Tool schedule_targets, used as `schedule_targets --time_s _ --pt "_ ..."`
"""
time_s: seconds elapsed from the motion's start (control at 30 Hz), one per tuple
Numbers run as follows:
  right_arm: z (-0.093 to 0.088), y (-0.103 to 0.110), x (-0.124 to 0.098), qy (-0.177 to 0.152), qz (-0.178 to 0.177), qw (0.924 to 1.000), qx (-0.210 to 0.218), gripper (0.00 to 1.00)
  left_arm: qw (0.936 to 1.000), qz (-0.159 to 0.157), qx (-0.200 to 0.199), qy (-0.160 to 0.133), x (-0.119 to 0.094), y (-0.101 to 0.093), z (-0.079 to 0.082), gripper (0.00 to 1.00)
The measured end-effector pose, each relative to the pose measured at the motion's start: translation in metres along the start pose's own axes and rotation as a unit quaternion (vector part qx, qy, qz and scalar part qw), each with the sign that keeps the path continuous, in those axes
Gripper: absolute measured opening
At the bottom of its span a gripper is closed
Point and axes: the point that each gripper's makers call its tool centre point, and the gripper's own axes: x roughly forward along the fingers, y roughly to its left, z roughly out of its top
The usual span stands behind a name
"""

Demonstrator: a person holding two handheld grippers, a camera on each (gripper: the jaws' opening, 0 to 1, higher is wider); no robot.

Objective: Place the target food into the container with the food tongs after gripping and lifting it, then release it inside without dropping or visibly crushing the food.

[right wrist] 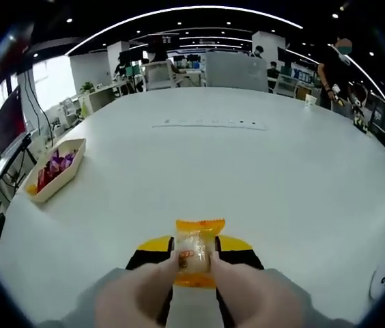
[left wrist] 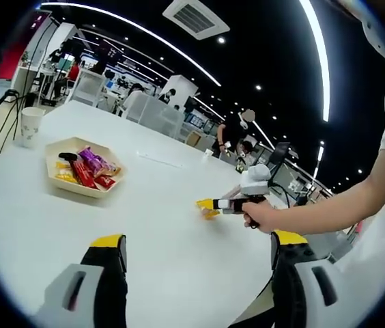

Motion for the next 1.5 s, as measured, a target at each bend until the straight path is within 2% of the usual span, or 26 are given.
schedule_targets --time_s 0.17,0.23,0.4,0.57,0.87,0.93,0.97,1.0,1.17,1.5 --pt "0.000 -0.004 0.002 0.004 0.009 0.9999 0.008 0.22 1.0000 0.001 0.000 0.004 -0.001 0.001 -0.002 0.87" --pt "0.001 0.002 -0.006 0.003 0.017 0.9997 0.019 0.22 1.0000 0.001 -0.002 0.006 -0.001 0.000 -0.003 0.86" --pt "-0.001 0.010 -0.016 0.023 0.037 0.9953 0.087 0.23 1.0000 0.001 -0.003 0.005 -0.001 0.001 -0.002 0.85" --pt "0.009 0.014 -0.028 0.003 0.049 0.9939 0.098 0.23 1.0000 0.003 -0.007 0.005 -0.003 0.003 -0.001 0.84" --pt "0.028 0.029 -0.044 -0.013 0.085 0.9883 0.125 0.23 1.0000 0.000 -0.006 0.004 -0.004 0.005 0.000 0.85" --pt "0.031 0.032 -0.047 -0.016 0.090 0.9873 0.130 0.23 1.0000 0.004 -0.006 0.001 -0.004 0.007 0.000 0.91" --pt "0.032 0.034 -0.047 -0.016 0.096 0.9860 0.136 0.23 0.9998 0.016 -0.006 -0.006 -0.004 0.012 0.003 0.97" --pt "0.033 0.035 -0.048 -0.017 0.100 0.9850 0.140 0.23 0.9996 0.022 -0.007 -0.017 -0.004 0.015 0.006 0.99" --pt "0.038 0.042 -0.050 -0.020 0.112 0.9831 0.144 0.23 0.9995 0.017 -0.026 -0.006 -0.005 0.013 0.002 0.99" --pt "0.048 0.058 -0.056 -0.027 0.143 0.9763 0.160 0.23 0.9994 0.019 -0.029 -0.001 -0.004 0.012 0.001 0.99"
